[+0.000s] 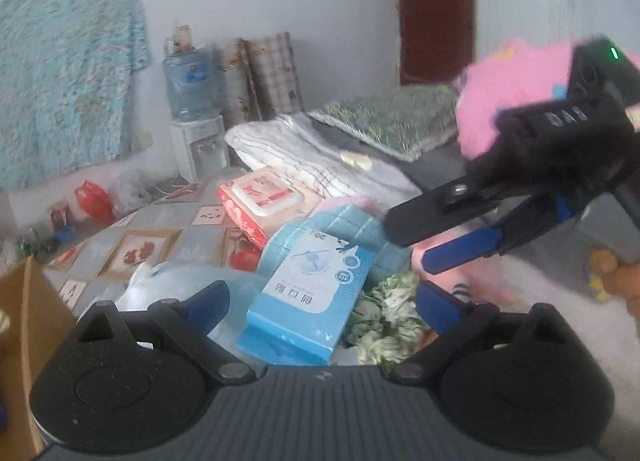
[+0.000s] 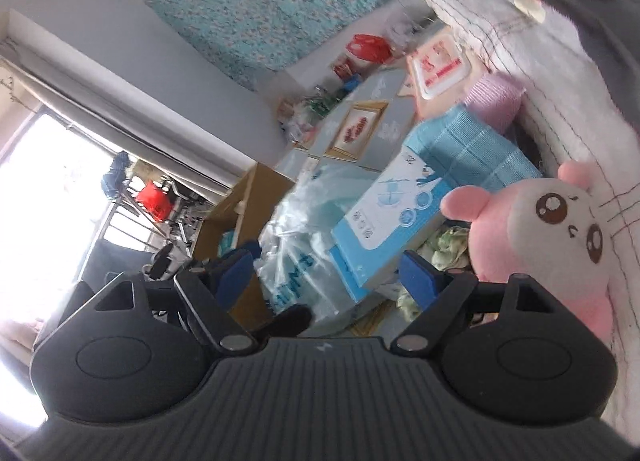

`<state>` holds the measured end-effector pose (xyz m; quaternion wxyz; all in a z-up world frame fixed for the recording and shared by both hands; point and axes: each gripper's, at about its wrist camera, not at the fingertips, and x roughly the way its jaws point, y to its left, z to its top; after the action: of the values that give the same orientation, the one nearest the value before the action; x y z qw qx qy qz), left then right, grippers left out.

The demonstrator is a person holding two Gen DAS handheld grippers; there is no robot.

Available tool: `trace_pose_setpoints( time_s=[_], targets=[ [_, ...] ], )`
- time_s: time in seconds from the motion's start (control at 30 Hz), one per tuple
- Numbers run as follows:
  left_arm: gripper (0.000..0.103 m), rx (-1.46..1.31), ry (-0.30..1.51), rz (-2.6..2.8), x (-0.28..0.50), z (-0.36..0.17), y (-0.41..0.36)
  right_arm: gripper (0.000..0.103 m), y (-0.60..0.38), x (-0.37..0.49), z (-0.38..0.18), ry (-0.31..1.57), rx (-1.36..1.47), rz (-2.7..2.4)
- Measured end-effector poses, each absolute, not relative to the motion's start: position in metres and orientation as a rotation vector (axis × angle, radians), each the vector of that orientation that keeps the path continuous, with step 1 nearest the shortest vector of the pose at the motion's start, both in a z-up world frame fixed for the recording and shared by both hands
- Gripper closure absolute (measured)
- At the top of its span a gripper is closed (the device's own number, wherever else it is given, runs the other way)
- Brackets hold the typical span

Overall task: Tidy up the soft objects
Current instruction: 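Move the left tool back to the table over the blue bandage box, then grasp the blue bandage box with the left tool and lift it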

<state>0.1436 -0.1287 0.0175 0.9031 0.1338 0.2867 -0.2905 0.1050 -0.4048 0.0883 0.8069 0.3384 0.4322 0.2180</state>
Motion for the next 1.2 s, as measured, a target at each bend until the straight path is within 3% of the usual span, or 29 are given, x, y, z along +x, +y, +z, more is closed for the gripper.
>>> trace_pose_setpoints(
  time_s=[0.17, 0.47, 0.77, 0.8, 0.83, 0.87, 0.97, 1.1, 1.2],
  targets=[
    [0.010, 0.328, 0.671, -0.605, 0.174, -0.002, -0.146, 0.030, -0.394, 0.140, 0.076, 1.008, 0.664, 0.380],
    [0.021, 0.369, 0.734, -0.580, 0.203, -0.026, -0.159, 0.029, -0.372, 0.179, 0.084, 1.113, 0.550, 0.333],
    [0.027, 0.166, 0.695, -0.547, 0.206, -0.016, -0.131, 0.029, -0.364, 0.189, 0.082, 1.124, 0.570, 0.323],
    [0.029, 0.147, 0.695, -0.546, 0.206, -0.014, -0.128, 0.029, -0.363, 0.191, 0.082, 1.123, 0.571, 0.319],
    [0.045, 0.131, 0.699, -0.550, 0.207, -0.013, -0.126, 0.029, -0.361, 0.194, 0.082, 1.123, 0.571, 0.316],
    [0.049, 0.124, 0.714, -0.559, 0.210, -0.013, -0.125, 0.029, -0.360, 0.197, 0.080, 1.126, 0.570, 0.313],
    [0.047, 0.151, 0.755, -0.556, 0.210, -0.017, -0.131, 0.029, -0.355, 0.207, 0.073, 1.155, 0.563, 0.295],
    [0.026, 0.207, 0.753, -0.547, 0.204, -0.019, -0.138, 0.029, -0.352, 0.216, 0.067, 1.192, 0.546, 0.275],
    [0.022, 0.209, 0.784, -0.547, 0.205, -0.022, -0.137, 0.029, -0.354, 0.219, 0.067, 1.217, 0.553, 0.277]
  ],
)
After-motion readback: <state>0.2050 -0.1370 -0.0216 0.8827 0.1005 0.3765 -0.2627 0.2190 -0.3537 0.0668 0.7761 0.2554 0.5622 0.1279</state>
